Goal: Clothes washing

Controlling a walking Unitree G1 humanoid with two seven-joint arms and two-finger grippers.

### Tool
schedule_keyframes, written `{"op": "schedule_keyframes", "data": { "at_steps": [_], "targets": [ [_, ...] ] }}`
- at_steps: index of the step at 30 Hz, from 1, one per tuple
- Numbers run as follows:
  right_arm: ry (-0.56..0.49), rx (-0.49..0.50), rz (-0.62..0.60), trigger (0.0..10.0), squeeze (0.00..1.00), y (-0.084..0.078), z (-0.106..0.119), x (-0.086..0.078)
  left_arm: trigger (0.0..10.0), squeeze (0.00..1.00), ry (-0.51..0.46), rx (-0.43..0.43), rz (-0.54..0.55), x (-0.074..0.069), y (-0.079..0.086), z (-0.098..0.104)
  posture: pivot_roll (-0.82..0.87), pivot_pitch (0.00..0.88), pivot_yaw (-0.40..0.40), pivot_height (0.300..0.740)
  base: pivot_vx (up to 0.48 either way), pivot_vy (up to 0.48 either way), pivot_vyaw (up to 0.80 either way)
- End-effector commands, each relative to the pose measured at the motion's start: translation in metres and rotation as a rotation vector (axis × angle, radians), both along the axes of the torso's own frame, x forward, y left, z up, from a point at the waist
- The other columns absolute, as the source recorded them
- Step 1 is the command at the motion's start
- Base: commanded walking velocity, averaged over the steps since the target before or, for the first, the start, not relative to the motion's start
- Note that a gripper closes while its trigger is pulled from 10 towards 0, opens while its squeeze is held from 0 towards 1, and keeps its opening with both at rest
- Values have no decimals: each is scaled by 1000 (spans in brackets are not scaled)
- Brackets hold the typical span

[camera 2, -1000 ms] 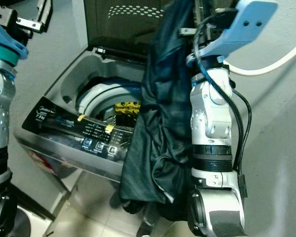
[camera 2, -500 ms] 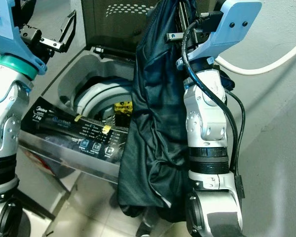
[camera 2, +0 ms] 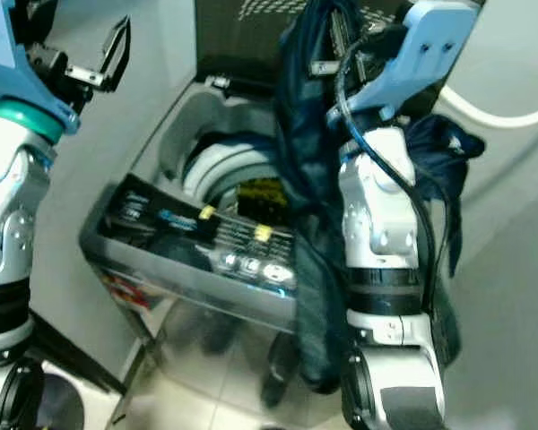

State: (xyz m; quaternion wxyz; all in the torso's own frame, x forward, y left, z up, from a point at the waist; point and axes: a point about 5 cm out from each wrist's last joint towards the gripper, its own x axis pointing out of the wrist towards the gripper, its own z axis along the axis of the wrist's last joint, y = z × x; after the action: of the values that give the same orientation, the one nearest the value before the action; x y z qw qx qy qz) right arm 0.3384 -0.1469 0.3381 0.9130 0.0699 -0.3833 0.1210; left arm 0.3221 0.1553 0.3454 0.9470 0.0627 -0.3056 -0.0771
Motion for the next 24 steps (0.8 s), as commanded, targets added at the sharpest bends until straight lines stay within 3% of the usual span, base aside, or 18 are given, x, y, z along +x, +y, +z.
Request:
{"op": "schedule_keyframes", "data": {
  "at_steps": [1, 14, 18, 19, 21, 22, 24],
  "targets": [
    [-22, -6, 7, 10000, 0, 2, 5, -3, 10000, 0, 10, -6, -6, 0, 0, -1, 57, 0, 22, 740, 0, 0, 0],
    [-32, -45, -19, 10000, 0, 3, 5, -2, 10000, 0, 17, 38, -18, 2, 0, -4, 57, 0, 23, 740, 0, 0, 0],
    [-74, -75, -10, 10000, 0, 7, 16, -2, 10000, 0, 14, 141, -193, -6, -12, -3, 56, 0, 27, 740, 0, 0, 0],
    [-102, -71, 13, 10000, 0, 10, 25, -2, 10000, 0, 30, 146, -291, -12, -17, -3, 55, 0, 27, 740, 0, 0, 0],
    [-120, -69, 28, 10000, 0, 12, 31, -3, 10000, 0, 40, 144, -353, -16, -20, -4, 55, 0, 27, 740, 0, 0, 0],
    [-157, -51, 68, 10000, 0, 15, 44, -4, 10000, 0, 72, 125, -457, -23, -22, -6, 55, 0, 27, 740, 0, 0, 0],
    [-157, -51, 68, 10000, 0, 15, 44, -4, 10000, 0, 72, 125, -457, -23, -22, -6, 55, 0, 27, 740, 0, 0, 0]
  ]
}}
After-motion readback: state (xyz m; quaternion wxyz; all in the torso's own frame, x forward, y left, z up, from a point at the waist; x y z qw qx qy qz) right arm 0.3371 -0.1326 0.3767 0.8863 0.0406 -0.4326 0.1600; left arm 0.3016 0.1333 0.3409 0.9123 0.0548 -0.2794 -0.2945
